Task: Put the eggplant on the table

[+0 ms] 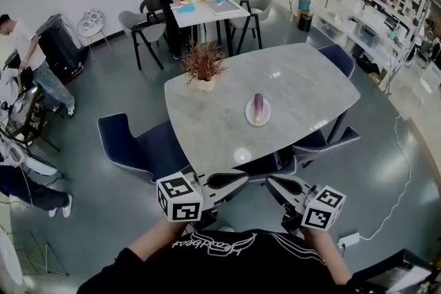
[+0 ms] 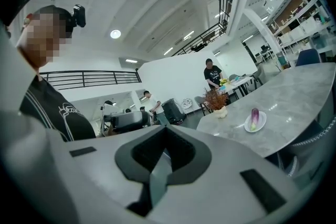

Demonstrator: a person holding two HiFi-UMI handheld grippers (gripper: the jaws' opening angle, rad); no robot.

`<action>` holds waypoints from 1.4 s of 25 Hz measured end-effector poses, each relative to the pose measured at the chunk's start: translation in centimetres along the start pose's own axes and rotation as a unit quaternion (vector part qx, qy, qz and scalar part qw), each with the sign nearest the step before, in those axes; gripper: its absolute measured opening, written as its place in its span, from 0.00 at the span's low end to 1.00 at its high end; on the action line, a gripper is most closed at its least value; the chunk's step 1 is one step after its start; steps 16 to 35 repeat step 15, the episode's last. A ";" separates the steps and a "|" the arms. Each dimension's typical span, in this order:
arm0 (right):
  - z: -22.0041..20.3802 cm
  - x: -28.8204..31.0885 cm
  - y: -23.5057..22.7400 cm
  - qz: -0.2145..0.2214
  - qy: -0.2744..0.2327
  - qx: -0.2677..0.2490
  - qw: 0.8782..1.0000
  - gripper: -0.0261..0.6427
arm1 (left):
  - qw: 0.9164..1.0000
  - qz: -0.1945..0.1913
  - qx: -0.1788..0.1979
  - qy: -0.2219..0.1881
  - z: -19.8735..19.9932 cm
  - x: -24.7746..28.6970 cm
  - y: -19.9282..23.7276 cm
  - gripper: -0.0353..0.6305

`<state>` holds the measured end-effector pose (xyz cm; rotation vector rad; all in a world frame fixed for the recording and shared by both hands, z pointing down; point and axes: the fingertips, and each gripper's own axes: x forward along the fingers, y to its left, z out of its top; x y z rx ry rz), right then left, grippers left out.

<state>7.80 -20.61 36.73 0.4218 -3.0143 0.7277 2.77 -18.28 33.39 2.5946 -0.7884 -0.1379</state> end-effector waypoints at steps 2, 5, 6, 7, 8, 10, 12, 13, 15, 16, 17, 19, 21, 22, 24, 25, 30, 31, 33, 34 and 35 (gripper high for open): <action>-0.1 -0.2 0.1 0.000 0.001 0.001 1.000 0.05 | 1.000 0.000 -0.006 0.001 -0.3 0.0 -0.2 0.06; -0.3 -0.4 0.5 0.001 0.002 0.001 1.000 0.05 | 1.000 0.002 -0.010 0.004 -0.7 -0.1 -0.5 0.06; -0.3 -0.4 0.6 0.001 0.002 0.001 1.000 0.05 | 1.000 0.003 -0.011 0.004 -0.8 -0.2 -0.6 0.06; -0.3 -0.5 0.7 0.001 0.002 0.000 1.000 0.05 | 1.000 0.004 -0.012 0.004 -0.8 -0.2 -0.7 0.06; -0.3 -0.6 0.7 0.002 0.002 -0.001 1.000 0.05 | 1.000 0.004 -0.012 0.004 -0.8 -0.1 -0.8 0.06; -0.4 -0.6 0.8 0.002 0.002 -0.001 1.000 0.05 | 1.000 0.004 -0.011 0.005 -1.0 -0.2 -0.9 0.06; -0.5 -0.7 1.0 0.003 0.002 -0.001 1.000 0.05 | 1.000 0.005 -0.011 0.007 -1.2 -0.2 -1.1 0.06; -0.6 -0.7 1.1 0.003 0.002 -0.002 1.000 0.05 | 1.000 0.005 -0.011 0.007 -1.2 -0.2 -1.1 0.06; -0.7 -0.9 1.2 0.004 0.001 -0.003 1.000 0.05 | 1.000 0.006 -0.012 0.007 -1.3 -0.2 -1.3 0.06; -0.7 -0.9 1.2 0.004 0.001 -0.003 1.000 0.05 | 1.000 0.006 -0.012 0.007 -1.3 -0.2 -1.3 0.06; -0.7 -0.9 1.2 0.004 0.001 -0.003 1.000 0.05 | 1.000 0.006 -0.012 0.007 -1.3 -0.2 -1.3 0.06; -0.7 -0.9 1.2 0.004 0.001 -0.003 1.000 0.05 | 1.000 0.006 -0.012 0.007 -1.3 -0.2 -1.3 0.06; -0.7 -0.9 1.2 0.004 0.001 -0.003 1.000 0.05 | 1.000 0.006 -0.012 0.007 -1.3 -0.2 -1.3 0.06; -0.7 -0.9 1.2 0.004 0.001 -0.003 1.000 0.05 | 1.000 0.006 -0.012 0.007 -1.3 -0.2 -1.3 0.06; -0.7 -0.9 1.2 0.004 0.001 -0.003 1.000 0.05 | 1.000 0.006 -0.012 0.007 -1.3 -0.2 -1.3 0.06; -0.7 -0.9 1.2 0.004 0.001 -0.003 1.000 0.05 | 1.000 0.006 -0.012 0.007 -1.3 -0.2 -1.3 0.06; -0.7 -0.9 1.2 0.004 0.001 -0.003 1.000 0.05 | 1.000 0.006 -0.012 0.007 -1.3 -0.2 -1.3 0.06; -0.7 -0.9 1.2 0.004 0.001 -0.003 1.000 0.05 | 1.000 0.006 -0.012 0.007 -1.3 -0.2 -1.3 0.06; -0.7 -0.9 1.2 0.004 0.001 -0.003 1.000 0.05 | 1.000 0.006 -0.012 0.007 -1.3 -0.2 -1.3 0.06; -0.7 -0.9 1.2 0.004 0.001 -0.003 1.000 0.05 | 1.000 0.006 -0.012 0.007 -1.3 -0.2 -1.3 0.06; -0.7 -0.9 1.2 0.004 0.001 -0.003 1.000 0.05 | 1.000 0.006 -0.012 0.007 -1.3 -0.2 -1.3 0.06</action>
